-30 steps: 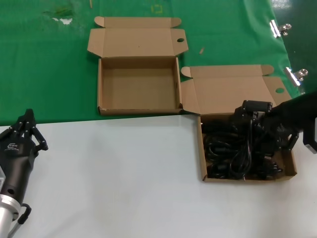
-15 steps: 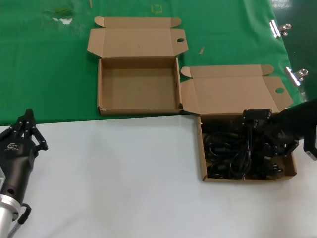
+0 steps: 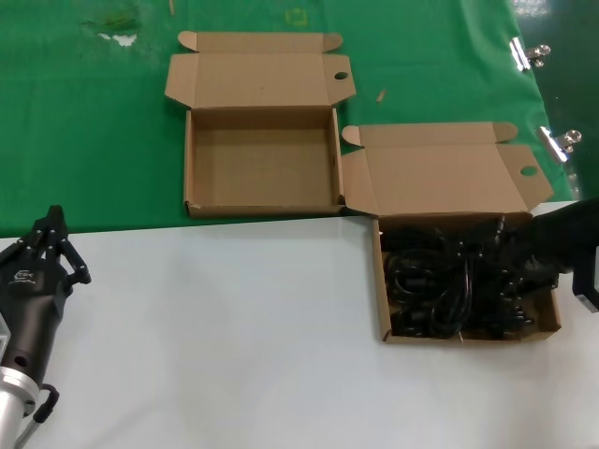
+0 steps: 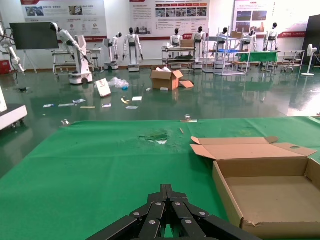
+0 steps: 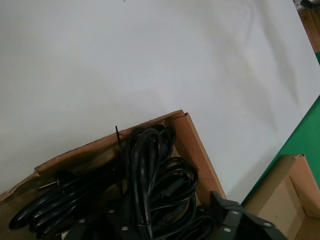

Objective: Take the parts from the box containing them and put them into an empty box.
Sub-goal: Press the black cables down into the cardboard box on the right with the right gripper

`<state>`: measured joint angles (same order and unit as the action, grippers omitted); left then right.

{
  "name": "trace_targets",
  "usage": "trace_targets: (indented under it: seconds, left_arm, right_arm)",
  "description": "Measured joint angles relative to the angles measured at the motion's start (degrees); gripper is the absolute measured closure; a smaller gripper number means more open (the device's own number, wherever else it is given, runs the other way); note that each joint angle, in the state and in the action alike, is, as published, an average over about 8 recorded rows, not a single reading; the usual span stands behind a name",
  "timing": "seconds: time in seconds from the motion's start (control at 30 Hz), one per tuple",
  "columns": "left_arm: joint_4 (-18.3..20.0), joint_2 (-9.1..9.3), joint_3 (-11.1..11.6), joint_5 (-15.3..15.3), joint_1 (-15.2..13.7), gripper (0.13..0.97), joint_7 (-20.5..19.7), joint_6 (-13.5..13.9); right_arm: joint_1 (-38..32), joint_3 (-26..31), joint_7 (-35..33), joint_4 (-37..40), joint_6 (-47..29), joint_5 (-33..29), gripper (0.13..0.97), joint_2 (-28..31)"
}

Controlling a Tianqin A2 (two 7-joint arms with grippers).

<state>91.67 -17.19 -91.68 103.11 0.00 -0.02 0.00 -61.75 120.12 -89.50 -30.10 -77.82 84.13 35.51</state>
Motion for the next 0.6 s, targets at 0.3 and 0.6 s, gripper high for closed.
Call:
trace_targets:
  seconds: [0.3, 0.6]
  left_arm:
    - [0.00, 0.00, 0.00, 0.00, 0.00, 0.957, 0.00, 0.00]
    - [0.00, 0.00, 0.00, 0.00, 0.00, 0.957, 0.00, 0.00]
  right_arm:
    - [0.25, -0.13, -0.90, 1.25, 0.15, -0.03, 0.648, -0.16]
    - [0.87, 0.00, -1.74, 2.32, -0.11, -0.36, 0.818, 0.39]
